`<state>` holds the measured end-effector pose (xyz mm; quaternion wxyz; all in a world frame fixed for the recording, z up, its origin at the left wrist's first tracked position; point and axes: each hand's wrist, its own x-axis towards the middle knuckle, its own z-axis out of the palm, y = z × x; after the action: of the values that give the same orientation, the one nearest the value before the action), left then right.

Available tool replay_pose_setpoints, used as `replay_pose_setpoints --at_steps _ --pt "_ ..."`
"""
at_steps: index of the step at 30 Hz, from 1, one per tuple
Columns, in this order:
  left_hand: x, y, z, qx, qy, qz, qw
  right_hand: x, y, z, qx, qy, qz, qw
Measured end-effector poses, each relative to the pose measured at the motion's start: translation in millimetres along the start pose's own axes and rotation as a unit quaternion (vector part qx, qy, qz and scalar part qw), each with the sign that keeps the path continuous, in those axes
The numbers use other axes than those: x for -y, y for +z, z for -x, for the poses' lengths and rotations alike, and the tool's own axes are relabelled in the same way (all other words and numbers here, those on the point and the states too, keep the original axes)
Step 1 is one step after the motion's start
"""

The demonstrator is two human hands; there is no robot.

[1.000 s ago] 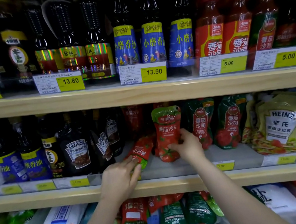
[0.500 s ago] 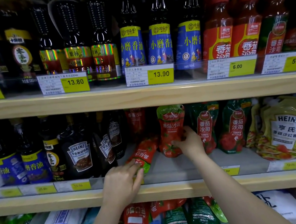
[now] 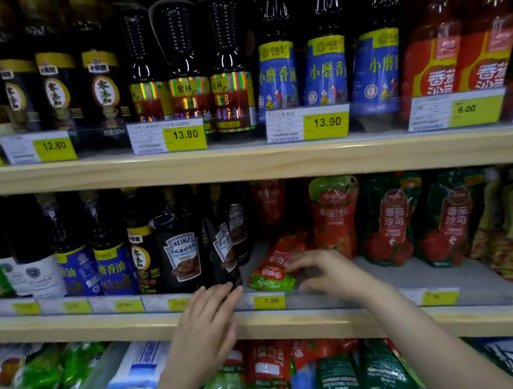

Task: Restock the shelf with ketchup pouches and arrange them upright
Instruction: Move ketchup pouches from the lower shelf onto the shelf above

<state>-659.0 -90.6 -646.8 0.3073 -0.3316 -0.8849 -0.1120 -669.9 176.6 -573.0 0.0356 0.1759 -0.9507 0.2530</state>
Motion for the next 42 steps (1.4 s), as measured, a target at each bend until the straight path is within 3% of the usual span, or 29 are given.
replay_pose_setpoints --at_steps 4,13,21,27,30,32,35,42 --pt "3 11 4 0.006 -0.002 -0.018 1.000 1 6 -24 0.065 -0.016 0.003 0.998" --pt "5 26 3 -0.022 -0.009 -0.039 0.999 -3 16 -29 0.032 -0.050 0.024 0.998" --pt "5 25 4 -0.006 -0.010 -0.037 0.999 -3 12 -38 0.084 -0.039 0.077 0.993" --pt "6 31 5 -0.020 -0.007 -0.048 0.999 2 19 -38 0.020 -0.073 0.037 0.996" --pt "5 28 5 -0.008 -0.015 -0.053 0.998 9 15 -31 -0.065 -0.074 -0.039 0.994" --pt "3 23 5 0.019 -0.032 -0.045 0.998 15 9 -28 -0.136 -0.065 -0.110 0.982" --pt "-3 14 4 0.039 -0.045 -0.026 0.998 23 -1 -21 -0.179 -0.044 -0.217 0.959" --pt "-48 3 -15 -0.032 -0.152 0.143 0.977 40 -11 -6 -0.244 -0.054 -0.356 0.901"
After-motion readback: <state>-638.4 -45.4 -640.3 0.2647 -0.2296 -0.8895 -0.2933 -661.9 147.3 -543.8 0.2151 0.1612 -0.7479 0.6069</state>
